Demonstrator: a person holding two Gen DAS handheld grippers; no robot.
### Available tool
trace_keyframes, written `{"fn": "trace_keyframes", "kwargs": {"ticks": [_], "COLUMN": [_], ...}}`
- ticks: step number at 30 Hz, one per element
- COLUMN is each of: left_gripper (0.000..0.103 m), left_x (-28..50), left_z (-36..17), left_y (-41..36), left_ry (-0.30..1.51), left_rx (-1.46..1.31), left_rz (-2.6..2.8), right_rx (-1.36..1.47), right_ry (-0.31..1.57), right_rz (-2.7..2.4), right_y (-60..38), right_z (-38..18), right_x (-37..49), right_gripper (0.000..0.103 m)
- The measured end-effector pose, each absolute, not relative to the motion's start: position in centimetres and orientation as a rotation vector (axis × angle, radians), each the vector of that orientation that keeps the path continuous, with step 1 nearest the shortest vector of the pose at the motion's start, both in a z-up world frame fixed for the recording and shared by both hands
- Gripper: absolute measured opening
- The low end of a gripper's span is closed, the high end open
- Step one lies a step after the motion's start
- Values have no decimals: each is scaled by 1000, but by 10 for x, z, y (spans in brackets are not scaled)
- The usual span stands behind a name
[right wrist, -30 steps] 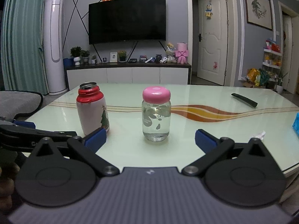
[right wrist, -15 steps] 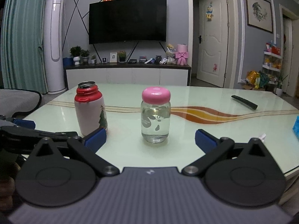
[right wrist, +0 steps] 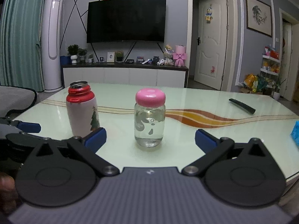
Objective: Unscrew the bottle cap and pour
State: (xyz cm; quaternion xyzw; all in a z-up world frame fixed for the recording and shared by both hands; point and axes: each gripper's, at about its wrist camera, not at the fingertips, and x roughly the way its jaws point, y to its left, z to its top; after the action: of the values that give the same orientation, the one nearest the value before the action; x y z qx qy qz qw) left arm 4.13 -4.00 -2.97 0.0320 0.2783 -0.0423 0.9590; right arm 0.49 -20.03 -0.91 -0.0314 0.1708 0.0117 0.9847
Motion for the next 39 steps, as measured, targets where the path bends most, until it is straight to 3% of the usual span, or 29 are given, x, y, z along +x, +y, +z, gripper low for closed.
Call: {"fn": "trace_keyframes", "kwargs": {"ticks": [39], "left_gripper": [102], "left_x": [157], "left_z": [-77], "left_y": [-149], "left_ry": [464], "left_rx": [101], "left_rz": [-360], "right_rx": [-52], "right_ry": [359], "right_rz": [-144], "right_y": [-255], "right_z": [-11], "right_x": [49], "right_gripper": [103]}}
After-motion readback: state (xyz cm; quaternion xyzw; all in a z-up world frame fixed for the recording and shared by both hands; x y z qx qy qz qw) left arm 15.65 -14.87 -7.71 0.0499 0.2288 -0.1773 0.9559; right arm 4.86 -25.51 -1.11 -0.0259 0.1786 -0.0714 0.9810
